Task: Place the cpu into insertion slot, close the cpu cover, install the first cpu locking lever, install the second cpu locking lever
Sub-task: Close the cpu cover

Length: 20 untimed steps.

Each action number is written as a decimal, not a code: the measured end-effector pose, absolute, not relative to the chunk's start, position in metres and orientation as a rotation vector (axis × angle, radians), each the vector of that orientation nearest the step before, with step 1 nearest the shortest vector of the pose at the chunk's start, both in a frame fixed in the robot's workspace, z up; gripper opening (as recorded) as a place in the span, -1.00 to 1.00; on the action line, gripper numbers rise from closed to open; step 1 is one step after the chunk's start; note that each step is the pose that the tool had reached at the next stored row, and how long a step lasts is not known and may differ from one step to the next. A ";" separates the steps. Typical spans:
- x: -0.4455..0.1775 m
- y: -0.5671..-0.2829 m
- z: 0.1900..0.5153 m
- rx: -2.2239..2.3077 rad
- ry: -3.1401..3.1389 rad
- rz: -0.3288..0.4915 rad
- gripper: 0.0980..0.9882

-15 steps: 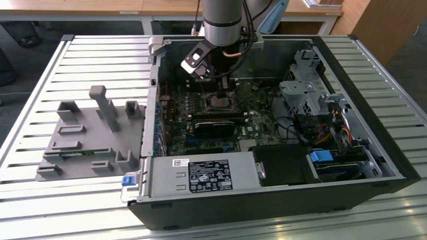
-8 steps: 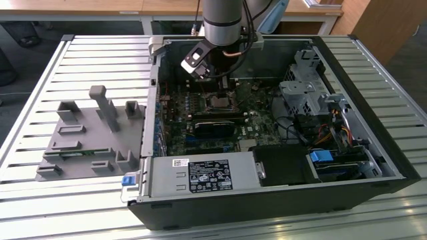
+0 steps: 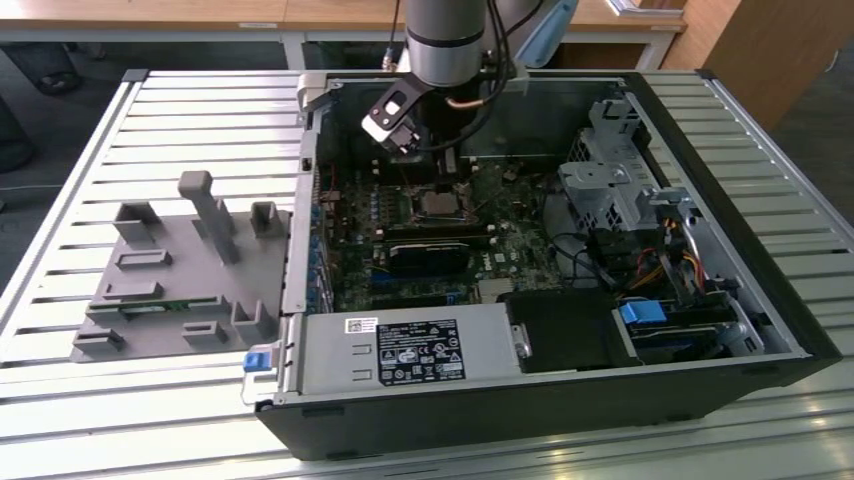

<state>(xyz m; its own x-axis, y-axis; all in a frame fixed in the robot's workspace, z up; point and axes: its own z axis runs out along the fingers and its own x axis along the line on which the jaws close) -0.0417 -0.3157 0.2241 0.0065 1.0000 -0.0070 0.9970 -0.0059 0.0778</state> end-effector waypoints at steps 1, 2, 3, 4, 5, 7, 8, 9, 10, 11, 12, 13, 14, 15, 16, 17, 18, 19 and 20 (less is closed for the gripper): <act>-0.042 -0.316 0.225 2.185 2.171 0.077 -0.98; -0.042 -0.316 0.226 2.185 2.171 0.077 -0.98; -0.042 -0.316 0.227 2.185 2.171 0.077 -0.98; -0.042 -0.316 0.228 2.185 2.171 0.077 -0.98; -0.042 -0.316 0.229 2.185 2.171 0.077 -0.98; -0.042 -0.316 0.232 2.185 2.171 0.077 -0.98; -0.042 -0.316 0.234 2.185 2.171 0.077 -0.98; -0.042 -0.316 0.236 2.185 2.171 0.077 -0.98; -0.042 -0.316 0.238 2.185 2.171 0.077 -0.98; -0.042 -0.316 0.241 2.185 2.171 0.077 -0.98; -0.042 -0.316 0.244 2.185 2.171 0.077 -0.98; -0.042 -0.316 0.247 2.185 2.171 0.077 -0.98; -0.042 -0.316 0.251 2.185 2.171 0.077 -0.98; -0.042 -0.316 0.255 2.185 2.171 0.077 -0.98; -0.042 -0.316 0.257 2.185 2.171 0.077 -0.98; -0.042 -0.316 0.259 2.185 2.171 0.077 -0.98; -0.042 -0.316 0.259 2.185 2.171 0.077 -0.98; -0.042 -0.316 0.259 2.185 2.171 0.077 -0.98; -0.042 -0.317 0.259 2.185 2.171 0.077 -0.98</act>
<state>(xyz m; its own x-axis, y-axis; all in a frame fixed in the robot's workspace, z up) -0.0420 -0.3169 0.2592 0.0070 1.0000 -0.0070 0.9969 -0.0064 0.0778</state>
